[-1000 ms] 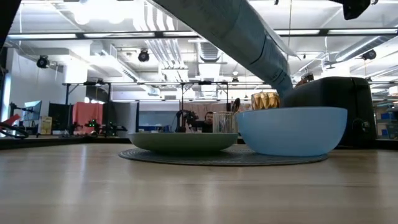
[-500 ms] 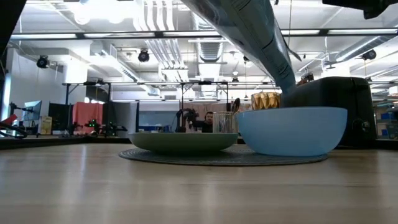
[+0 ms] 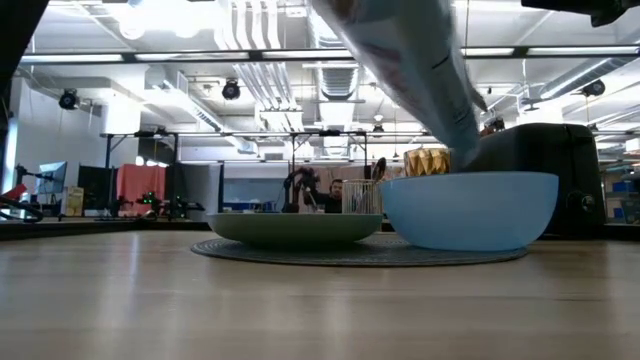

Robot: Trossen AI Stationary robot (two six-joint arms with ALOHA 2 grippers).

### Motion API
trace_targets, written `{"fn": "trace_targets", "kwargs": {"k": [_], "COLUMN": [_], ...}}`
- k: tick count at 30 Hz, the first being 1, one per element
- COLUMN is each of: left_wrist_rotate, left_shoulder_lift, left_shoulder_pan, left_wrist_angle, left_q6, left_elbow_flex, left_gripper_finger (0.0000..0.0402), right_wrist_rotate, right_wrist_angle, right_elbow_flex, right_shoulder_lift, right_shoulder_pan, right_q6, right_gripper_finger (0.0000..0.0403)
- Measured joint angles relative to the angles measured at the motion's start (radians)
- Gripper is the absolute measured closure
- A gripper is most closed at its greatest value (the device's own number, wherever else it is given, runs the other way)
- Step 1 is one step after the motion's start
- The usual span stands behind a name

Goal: Arrange a breakfast setting
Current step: Pour the cereal from the cereal box into the blue bowl

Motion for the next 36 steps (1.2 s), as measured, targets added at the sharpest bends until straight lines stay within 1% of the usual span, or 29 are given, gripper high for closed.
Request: {"fn": "trace_targets", "kwargs": {"k": [5, 27, 30, 34, 36], "left_wrist_rotate": [0.056, 0.041, 0.015, -0.064, -0.086], "left_shoulder_lift": [0.019, 0.027, 0.027, 0.027, 0.027], "left_shoulder_pan": [0.005, 0.031, 0.030, 0.030, 0.029], "left_wrist_angle": [0.044, 0.044, 0.033, 0.006, -0.014], "left_q6": [-0.020, 0.008, 0.008, 0.007, 0.004], "left_elbow_flex": [0.000, 0.000, 0.000, 0.000, 0.000], "left_gripper_finger": [0.0308, 0.0308, 0.0308, 0.0308, 0.0308], "right_wrist_rotate": [-0.003, -0.011, -0.011, -0.011, -0.011], "right_wrist_angle": [-0.001, 0.000, 0.000, 0.000, 0.000], "right_elbow_flex": [0.000, 0.000, 0.000, 0.000, 0.000], "right_shoulder_lift": [0.001, 0.002, 0.002, 0.002, 0.002], "right_shoulder_pan": [0.000, 0.000, 0.000, 0.000, 0.000], "right_q6": [-0.001, -0.001, -0.001, -0.001, -0.001], "right_gripper_finger": [0.0335, 0.0335, 0.0335, 0.0335, 0.0335]}}
